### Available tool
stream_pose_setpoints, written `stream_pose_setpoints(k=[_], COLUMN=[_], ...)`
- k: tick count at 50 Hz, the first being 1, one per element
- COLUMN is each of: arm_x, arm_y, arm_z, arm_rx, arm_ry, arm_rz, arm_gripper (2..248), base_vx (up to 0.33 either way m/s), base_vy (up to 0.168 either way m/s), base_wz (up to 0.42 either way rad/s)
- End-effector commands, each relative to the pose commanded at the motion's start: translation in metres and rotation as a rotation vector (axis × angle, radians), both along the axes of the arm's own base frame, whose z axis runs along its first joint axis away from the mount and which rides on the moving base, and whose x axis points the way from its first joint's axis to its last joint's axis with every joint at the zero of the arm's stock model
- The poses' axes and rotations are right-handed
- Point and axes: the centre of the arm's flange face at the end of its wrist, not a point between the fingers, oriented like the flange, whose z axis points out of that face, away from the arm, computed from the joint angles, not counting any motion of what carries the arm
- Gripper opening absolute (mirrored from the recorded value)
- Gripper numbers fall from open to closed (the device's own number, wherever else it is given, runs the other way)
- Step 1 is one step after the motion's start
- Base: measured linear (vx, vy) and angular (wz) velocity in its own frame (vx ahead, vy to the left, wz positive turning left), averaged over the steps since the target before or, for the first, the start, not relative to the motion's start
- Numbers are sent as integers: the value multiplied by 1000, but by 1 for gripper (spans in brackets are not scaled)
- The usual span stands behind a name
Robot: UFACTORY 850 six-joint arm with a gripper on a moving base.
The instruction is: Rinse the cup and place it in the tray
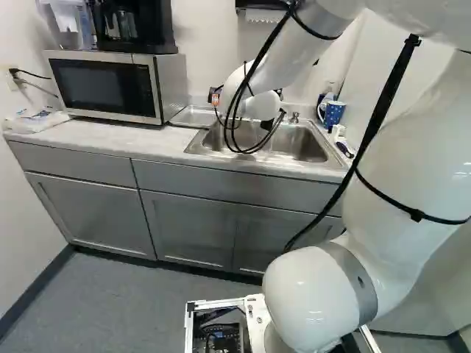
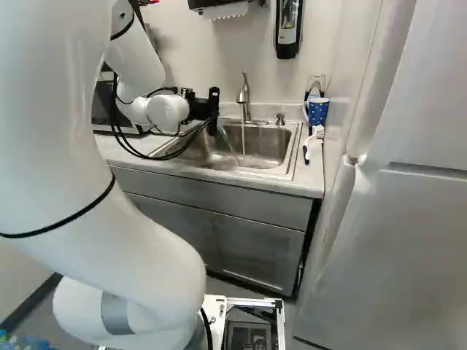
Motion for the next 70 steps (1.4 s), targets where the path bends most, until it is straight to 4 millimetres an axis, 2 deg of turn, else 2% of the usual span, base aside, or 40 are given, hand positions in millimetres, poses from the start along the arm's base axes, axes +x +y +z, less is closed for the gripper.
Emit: stream_pose_setpoints(k=[10, 70], arm_x=[0, 0], arm_y=[0, 0], arm_z=[0, 0], arm_rx=[102, 102], arm_ry=[17, 17], arm_rz=[-20, -20], arm_gripper=[124, 124], base_vx=[0, 0], base_vy=[0, 0], base_wz=[0, 0])
